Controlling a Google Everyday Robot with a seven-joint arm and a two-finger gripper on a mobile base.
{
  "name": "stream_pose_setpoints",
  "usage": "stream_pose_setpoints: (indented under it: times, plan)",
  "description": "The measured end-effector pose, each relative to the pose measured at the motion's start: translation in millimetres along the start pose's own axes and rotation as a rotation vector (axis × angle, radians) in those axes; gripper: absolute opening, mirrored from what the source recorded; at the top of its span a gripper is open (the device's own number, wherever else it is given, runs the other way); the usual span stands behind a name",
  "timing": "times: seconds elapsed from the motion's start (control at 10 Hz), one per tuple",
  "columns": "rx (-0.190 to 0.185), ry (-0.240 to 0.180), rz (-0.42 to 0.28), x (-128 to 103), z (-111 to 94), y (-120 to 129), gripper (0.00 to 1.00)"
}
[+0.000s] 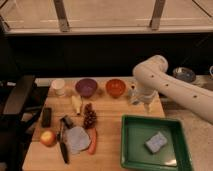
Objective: Wipe purple bowl with eraser
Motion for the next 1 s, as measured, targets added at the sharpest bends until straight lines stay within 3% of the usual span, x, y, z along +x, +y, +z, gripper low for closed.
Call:
stream_pose_setpoints:
  times: [0.3,0.5,1.0]
  plan:
    - [-0.002,-0.035,-0.159,-49.2,3.1,-58.7,0.62]
    - [0.012,-0.098,-0.268,-92.6,2.6,-91.8,0.62]
    - [0.011,-0.102,-0.272,-94.3,3.1,-91.7,0.62]
